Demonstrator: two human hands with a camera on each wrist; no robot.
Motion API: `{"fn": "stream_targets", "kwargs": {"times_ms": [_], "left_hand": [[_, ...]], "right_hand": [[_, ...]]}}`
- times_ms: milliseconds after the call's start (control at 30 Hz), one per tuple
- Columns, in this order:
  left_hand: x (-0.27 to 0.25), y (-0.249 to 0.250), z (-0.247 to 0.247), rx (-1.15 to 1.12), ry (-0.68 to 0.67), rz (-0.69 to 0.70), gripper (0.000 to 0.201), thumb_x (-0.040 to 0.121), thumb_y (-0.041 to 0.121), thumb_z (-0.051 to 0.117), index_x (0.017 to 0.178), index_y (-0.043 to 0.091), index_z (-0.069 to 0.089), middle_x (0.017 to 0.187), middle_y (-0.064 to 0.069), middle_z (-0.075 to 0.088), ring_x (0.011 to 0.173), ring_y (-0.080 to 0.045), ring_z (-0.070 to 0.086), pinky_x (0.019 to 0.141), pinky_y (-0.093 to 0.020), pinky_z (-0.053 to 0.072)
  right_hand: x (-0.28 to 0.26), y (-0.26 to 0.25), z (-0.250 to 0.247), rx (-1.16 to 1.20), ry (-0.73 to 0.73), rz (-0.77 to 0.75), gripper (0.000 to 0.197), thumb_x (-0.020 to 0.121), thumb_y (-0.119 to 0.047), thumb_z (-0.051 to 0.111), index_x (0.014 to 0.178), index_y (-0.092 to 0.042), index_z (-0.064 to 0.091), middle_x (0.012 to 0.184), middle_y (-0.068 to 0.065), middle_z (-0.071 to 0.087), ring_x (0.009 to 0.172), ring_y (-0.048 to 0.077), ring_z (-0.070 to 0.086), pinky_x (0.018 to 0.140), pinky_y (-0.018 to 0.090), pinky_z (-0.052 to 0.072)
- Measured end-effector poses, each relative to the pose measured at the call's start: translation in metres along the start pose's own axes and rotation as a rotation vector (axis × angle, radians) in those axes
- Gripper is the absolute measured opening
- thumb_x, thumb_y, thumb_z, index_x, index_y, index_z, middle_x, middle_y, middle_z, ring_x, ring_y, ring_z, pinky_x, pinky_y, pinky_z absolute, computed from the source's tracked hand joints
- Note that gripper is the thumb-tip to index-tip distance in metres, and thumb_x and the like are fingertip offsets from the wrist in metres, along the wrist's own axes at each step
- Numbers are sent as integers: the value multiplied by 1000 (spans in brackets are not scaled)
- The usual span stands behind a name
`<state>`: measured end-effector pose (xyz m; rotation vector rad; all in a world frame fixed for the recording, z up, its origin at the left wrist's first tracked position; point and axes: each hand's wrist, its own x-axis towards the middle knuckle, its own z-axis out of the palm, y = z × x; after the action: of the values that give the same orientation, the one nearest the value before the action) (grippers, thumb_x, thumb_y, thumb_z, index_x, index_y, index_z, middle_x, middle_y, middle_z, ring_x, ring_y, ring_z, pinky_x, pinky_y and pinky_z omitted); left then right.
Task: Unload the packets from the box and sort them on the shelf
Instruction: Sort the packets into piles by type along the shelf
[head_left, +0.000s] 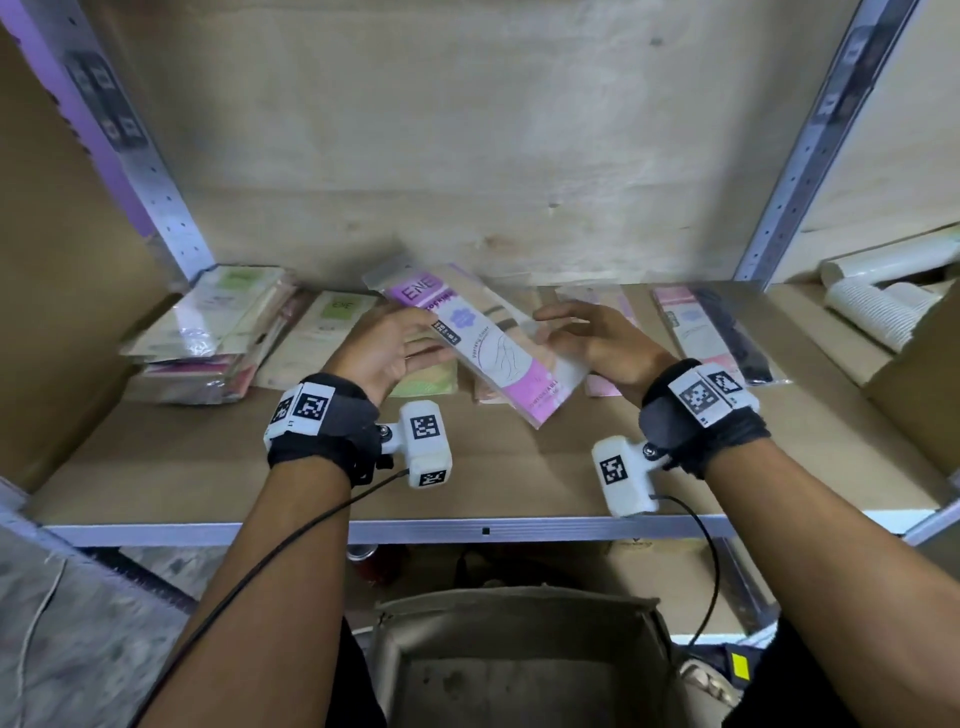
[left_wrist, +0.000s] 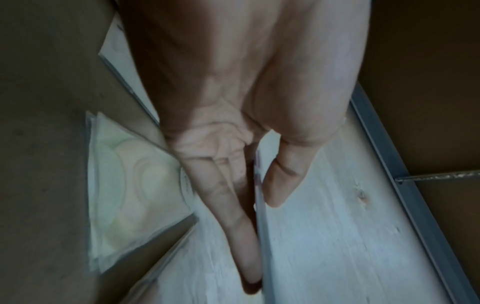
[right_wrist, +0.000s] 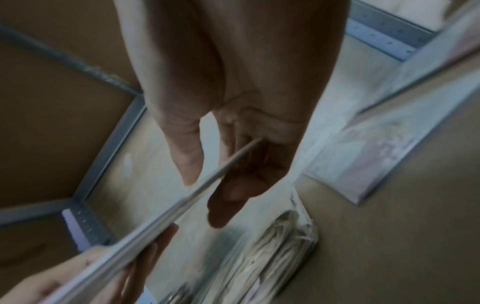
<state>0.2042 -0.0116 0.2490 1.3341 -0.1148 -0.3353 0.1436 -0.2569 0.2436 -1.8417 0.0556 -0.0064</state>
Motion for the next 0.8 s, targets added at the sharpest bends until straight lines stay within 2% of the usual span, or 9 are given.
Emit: {"fn": "stream_targets", "kwargs": {"times_ms": [100,133,233,333,433,533,633,700,800], "left_hand": [[4,-7,10,20,-13,-37,14,98,7,53,111,8,60,110,-18,71,93,-25,72,73,-30,63],[5,-9,11,18,-2,-38,10,98,10,55,106,11,61,109,-17,72,94,-25,71,75,-30,63],[11,-11,7,-13,88,20,12,96,17,63,106,12,65,100,-9,76,90,-20,74,71,-27,62],[20,-13,-4,-22,240,54,14,90,18,70,104,15,68,94,-1,78,85,-14,75,73,-26,60],[27,-19,-9,170,302,60,16,85,31,76,96,21,74,86,3,79,73,-8,73,61,-21,55],[31,-24,-7,331,311,122,21,86,37,75,88,16,76,64,6,71,51,-5,62,52,-18,51],[30,-27,-3,426,311,156,24,89,38,70,78,17,73,48,10,58,40,-4,47,44,-16,41],[29,-27,-1,481,331,167,27,88,43,69,74,20,73,46,11,56,41,-6,46,47,-17,39],[26,-27,5,542,368,176,39,85,56,67,71,21,74,51,8,60,43,-5,50,54,-21,39]], "right_hand": [[-3,7,-9,77,-69,75,37,89,-10,69,125,-5,61,117,22,67,97,29,65,81,36,50],[-4,9,-12,99,-77,85,37,89,-8,68,125,-4,61,116,22,68,96,29,65,80,35,50],[-6,13,-23,136,-68,71,34,89,-3,66,123,-3,63,105,15,69,92,24,63,71,25,49],[-10,19,-34,107,-98,69,35,89,-1,66,124,-6,64,108,16,69,94,21,64,73,20,48],[-13,23,-41,55,-122,69,32,86,0,69,116,-10,69,106,11,72,96,16,65,84,21,45],[-16,26,-46,17,-158,105,21,84,-4,72,104,-13,73,97,4,74,88,9,68,82,19,45],[-20,30,-50,-34,-186,123,22,85,-10,73,107,-4,72,102,7,74,86,8,69,80,18,46],[-22,32,-53,-46,-176,117,25,87,-11,71,109,0,70,106,10,72,89,12,68,80,19,47],[-24,32,-57,-53,-153,107,22,88,-11,70,108,-2,70,111,16,71,95,18,65,89,25,47]]}}
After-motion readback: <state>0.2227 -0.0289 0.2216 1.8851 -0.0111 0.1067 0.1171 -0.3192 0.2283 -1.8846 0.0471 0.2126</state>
